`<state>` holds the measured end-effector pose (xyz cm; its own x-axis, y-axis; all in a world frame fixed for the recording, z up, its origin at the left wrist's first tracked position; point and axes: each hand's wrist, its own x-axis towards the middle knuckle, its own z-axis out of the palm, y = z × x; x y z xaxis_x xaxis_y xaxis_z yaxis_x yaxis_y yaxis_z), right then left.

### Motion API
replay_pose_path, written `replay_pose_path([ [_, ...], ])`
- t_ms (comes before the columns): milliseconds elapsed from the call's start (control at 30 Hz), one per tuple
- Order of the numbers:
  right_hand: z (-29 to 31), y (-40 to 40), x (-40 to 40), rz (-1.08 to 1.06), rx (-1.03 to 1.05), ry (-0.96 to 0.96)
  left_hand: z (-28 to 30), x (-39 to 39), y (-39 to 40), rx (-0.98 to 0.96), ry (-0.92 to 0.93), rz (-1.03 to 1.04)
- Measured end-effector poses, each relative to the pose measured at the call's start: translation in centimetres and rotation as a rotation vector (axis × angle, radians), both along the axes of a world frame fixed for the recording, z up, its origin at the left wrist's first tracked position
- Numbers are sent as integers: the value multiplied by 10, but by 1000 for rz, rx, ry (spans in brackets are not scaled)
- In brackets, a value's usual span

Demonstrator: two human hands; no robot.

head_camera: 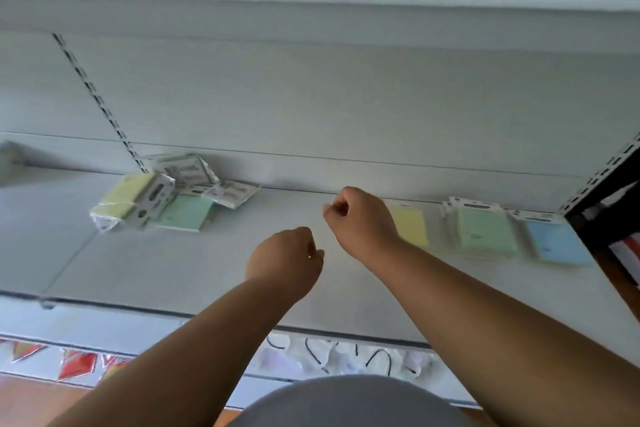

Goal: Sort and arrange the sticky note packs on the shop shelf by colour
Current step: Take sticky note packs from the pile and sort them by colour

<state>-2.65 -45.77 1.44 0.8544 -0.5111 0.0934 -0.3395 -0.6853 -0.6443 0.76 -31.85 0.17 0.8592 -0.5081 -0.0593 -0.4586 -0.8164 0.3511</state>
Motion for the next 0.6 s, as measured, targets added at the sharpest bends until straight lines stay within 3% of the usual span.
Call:
replay_pose_path([
  [200,-13,105,83,69,80,67,-8,79,111,-10,16,115],
  [300,-21,143,113,83,253,106,-16,104,156,-49,25,138],
  [467,-26,169,143,-168,694,85,-22,137,185,-85,76,94],
  [600,-28,158,153,-404,792,60,-25,149,184,-96,91,81],
])
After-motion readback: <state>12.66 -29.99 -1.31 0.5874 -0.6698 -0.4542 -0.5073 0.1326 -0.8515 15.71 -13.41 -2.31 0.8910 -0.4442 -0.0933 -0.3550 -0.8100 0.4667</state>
